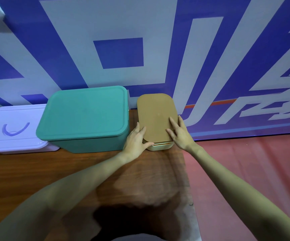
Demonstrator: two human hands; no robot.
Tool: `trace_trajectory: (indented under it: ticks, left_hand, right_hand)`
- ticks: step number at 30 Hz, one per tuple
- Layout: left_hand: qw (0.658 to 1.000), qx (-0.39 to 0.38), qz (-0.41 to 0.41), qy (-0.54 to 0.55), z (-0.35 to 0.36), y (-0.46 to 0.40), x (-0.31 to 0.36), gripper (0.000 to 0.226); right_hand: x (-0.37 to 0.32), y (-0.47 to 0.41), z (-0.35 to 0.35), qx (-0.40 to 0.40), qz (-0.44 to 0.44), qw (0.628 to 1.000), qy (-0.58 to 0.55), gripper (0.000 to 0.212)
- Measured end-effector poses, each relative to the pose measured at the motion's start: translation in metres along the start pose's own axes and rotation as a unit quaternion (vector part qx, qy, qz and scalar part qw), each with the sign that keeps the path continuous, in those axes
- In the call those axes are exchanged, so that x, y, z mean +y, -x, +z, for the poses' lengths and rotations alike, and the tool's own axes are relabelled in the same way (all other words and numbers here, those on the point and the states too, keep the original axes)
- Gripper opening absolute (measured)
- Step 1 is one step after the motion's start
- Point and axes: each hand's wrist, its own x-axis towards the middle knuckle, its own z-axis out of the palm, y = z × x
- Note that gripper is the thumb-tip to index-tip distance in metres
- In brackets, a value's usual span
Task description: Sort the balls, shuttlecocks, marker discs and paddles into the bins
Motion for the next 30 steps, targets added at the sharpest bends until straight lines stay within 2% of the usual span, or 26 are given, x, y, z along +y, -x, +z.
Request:
trace_trajectory:
  ticks: [8, 14, 17, 25, 30]
  left_hand:
    - [0.997, -0.03, 0.018, -0.066, -0.002, -0.002, -0.003, 0.081]
    - [0.993, -0.061, 0.027, -0.095, -0.01, -0.018, 0.007, 0.079]
    - [0.992, -0.085, 0.014, -0.093, -0.017, -0.031, 0.008, 0.082]
    - [0.987, -0.093, 0.035, -0.127, -0.035, -0.041, 0.015, 0.068]
    - [0.976, -0.132, 0.039, -0.168, -0.044, -0.034, 0.025, 0.06]
  right_hand:
    - [0.001, 0.003, 0.004, -0.021, -0.003, 0.998, 0.063, 0.065]
    - [-0.001, 0.002, -0.003, -0.075, 0.008, 0.995, 0.067, 0.095]
    - [-0.008, -0.003, -0.005, -0.085, 0.013, 0.993, 0.08, 0.103]
    - [-0.021, -0.007, -0.01, -0.094, 0.042, 0.986, 0.132, 0.101]
    - [-0.028, -0.009, -0.019, -0.103, 0.056, 0.981, 0.154, 0.084]
